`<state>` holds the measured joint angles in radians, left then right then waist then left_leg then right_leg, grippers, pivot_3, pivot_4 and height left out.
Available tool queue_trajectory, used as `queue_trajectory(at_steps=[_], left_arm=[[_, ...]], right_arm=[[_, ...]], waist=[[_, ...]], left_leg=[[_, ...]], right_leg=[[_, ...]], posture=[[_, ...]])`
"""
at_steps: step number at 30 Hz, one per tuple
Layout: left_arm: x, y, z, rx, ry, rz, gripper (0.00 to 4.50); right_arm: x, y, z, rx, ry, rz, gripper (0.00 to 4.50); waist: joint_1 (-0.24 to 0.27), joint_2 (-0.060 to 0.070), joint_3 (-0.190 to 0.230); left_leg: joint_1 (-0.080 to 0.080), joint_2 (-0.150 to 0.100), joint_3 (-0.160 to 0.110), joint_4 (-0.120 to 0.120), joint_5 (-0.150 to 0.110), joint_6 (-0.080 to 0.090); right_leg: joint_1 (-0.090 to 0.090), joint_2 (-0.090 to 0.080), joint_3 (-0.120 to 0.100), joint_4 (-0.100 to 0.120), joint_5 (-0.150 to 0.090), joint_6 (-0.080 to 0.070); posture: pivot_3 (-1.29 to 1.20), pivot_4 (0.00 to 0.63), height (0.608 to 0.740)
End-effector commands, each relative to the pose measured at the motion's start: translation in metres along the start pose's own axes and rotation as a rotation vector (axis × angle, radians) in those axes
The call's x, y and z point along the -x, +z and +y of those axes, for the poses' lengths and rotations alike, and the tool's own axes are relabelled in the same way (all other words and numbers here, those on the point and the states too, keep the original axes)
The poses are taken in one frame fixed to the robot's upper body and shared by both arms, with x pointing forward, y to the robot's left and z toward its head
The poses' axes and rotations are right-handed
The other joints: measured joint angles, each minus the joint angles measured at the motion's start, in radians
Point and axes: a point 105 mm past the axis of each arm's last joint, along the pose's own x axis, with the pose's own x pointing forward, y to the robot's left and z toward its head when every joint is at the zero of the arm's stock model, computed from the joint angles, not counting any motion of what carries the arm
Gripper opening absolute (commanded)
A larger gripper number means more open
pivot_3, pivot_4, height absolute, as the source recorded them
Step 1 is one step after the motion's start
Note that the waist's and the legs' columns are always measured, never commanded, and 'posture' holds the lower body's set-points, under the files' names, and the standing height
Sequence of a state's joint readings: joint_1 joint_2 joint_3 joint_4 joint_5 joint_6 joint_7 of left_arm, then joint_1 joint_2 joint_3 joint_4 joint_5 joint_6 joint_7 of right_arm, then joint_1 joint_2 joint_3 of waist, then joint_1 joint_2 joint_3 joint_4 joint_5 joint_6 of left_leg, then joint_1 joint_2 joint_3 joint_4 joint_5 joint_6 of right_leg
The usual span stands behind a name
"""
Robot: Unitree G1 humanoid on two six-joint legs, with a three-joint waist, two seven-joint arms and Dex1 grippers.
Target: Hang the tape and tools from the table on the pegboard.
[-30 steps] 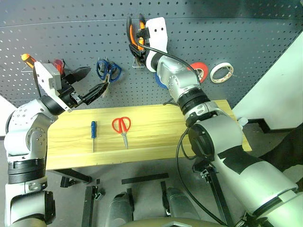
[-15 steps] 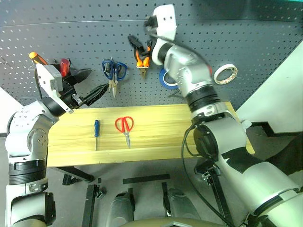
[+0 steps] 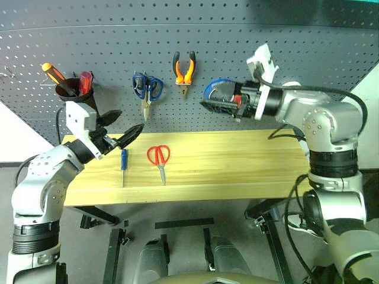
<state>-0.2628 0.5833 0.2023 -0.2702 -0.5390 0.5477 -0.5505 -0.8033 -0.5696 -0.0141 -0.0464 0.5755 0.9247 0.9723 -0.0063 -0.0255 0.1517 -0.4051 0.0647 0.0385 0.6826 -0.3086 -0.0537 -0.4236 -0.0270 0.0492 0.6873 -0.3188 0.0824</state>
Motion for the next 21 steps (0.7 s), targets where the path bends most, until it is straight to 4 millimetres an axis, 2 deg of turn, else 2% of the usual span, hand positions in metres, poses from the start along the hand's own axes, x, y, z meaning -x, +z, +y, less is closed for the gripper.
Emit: queue_trajectory(at_steps=[1, 3, 8, 11, 16, 21], left_arm=[[-0.017, -0.006, -0.007, -0.025, 0.134, 0.045, 4.50], [-0.023, -0.014, -0.009, 0.008, 0.182, 0.069, 4.50], [-0.031, -0.033, -0.018, 0.041, 0.236, 0.138, 4.50], [-0.040, -0.044, -0.018, 0.063, 0.298, 0.180, 4.50], [-0.055, -0.057, -0.027, 0.093, 0.317, 0.232, 4.50], [-0.071, -0.077, -0.028, 0.144, 0.424, 0.353, 4.50]], right_arm=[[0.011, -0.008, 0.015, 0.069, 0.134, -0.047, 4.49], [0.016, -0.018, 0.010, 0.093, 0.141, -0.022, 4.49], [0.021, -0.026, 0.007, 0.174, 0.206, 0.024, 4.49], [0.023, -0.037, -0.003, 0.218, 0.212, 0.091, 4.49], [0.023, -0.045, -0.013, 0.253, 0.210, 0.125, 4.49], [0.024, -0.049, -0.014, 0.264, 0.231, 0.144, 4.49]], waist=[[0.009, 0.000, 0.001], [0.012, 0.001, 0.001], [0.017, 0.001, 0.002], [0.019, 0.003, 0.004], [0.020, 0.002, 0.011], [0.020, 0.002, 0.017]], left_leg=[[0.000, 0.000, -0.001, 0.000, 0.000, 0.000], [0.000, -0.001, 0.000, 0.001, 0.000, 0.000], [0.000, 0.000, 0.000, 0.001, 0.000, 0.000], [0.001, 0.000, -0.001, 0.001, 0.000, 0.000], [0.002, -0.001, 0.000, 0.001, 0.000, 0.000], [0.001, -0.001, -0.001, 0.001, 0.000, 0.000]], right_leg=[[0.001, 0.000, 0.000, -0.001, 0.000, 0.000], [0.001, 0.000, 0.001, -0.002, 0.000, 0.000], [0.001, 0.001, 0.000, -0.002, 0.000, 0.000], [0.002, 0.001, 0.000, -0.002, 0.000, 0.000], [0.004, 0.000, 0.000, -0.003, 0.000, 0.000], [0.004, 0.000, 0.000, -0.003, 0.000, 0.000]], posture=[[0.08, 0.170, 0.740], [0.08, 0.173, 0.740], [0.07, 0.184, 0.740], [0.07, 0.188, 0.740], [0.06, 0.198, 0.740], [0.05, 0.209, 0.740]])
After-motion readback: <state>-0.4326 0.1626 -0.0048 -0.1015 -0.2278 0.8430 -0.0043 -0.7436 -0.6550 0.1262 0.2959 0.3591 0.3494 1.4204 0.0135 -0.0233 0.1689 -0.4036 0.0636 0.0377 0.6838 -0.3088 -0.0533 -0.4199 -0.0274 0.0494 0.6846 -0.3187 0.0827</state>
